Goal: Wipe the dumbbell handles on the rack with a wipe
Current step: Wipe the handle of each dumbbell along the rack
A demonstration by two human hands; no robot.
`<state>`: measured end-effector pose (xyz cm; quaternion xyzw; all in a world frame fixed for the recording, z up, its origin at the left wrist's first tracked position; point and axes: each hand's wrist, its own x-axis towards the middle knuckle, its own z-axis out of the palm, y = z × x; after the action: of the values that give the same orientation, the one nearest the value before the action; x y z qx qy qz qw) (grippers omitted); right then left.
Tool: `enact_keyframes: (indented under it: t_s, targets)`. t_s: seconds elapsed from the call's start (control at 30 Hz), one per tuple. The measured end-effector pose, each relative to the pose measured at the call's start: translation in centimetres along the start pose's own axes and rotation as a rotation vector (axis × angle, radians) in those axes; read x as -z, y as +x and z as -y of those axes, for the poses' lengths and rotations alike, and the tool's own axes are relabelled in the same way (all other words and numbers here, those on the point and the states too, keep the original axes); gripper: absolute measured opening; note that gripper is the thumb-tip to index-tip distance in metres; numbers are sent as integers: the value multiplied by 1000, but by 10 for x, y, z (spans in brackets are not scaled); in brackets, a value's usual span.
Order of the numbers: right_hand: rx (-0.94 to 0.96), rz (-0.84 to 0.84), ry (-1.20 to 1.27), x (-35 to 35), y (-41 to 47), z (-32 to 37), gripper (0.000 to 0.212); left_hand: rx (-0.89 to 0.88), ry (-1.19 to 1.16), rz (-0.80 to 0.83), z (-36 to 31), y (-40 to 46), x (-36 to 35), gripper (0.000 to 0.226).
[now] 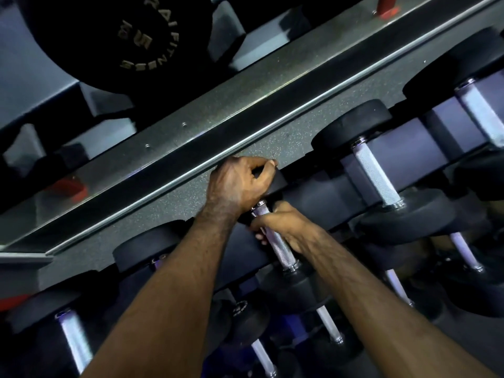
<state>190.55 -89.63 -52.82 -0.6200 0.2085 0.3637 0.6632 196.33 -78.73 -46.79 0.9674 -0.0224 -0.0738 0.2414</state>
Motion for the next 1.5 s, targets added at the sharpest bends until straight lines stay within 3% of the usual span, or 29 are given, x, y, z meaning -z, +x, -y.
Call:
enact_keyframes:
  t_s: [0.17,0.37,0.43,0.53,0.67,0.77,0.9,1.0,1.1,1.2,1.5]
  targets:
    - [-60,174,-16,15,-12,-20,10,-16,11,-13,1,-1,-1,58]
    - [120,66,-16,17,-6,-6,18,-3,32,-6,-2,-1,0,60]
    - [106,97,-48,32,-16,-20,27,1,25,-4,-1,0,0,60]
    - [88,99,-51,58,-25,-34,20,-9,40,-16,0,-1,-1,59]
    - [229,-47,-8,74,-36,-35,17,-25,46,-26,1,0,0,58]
    - [286,-52,15,63,-42,-30,20,-42,49,-36,1,-1,0,53]
    - [405,-190,-148,41,-31,-37,30,-64,38,-39,0,-3,2,40]
    - [476,-403,-272,36,-34,-43,46,-74,35,-36,0,-4,1,36]
    - [582,-531,-470,27,-42,-50,29,-81,35,-57,0,-4,0,35]
    - [522,-470,-414,11,-38,-43,21,-88,38,-62,0,-4,1,34]
    - [431,-576,-376,-5,-48,-41,21,-100,38,-55,1,-3,1,35]
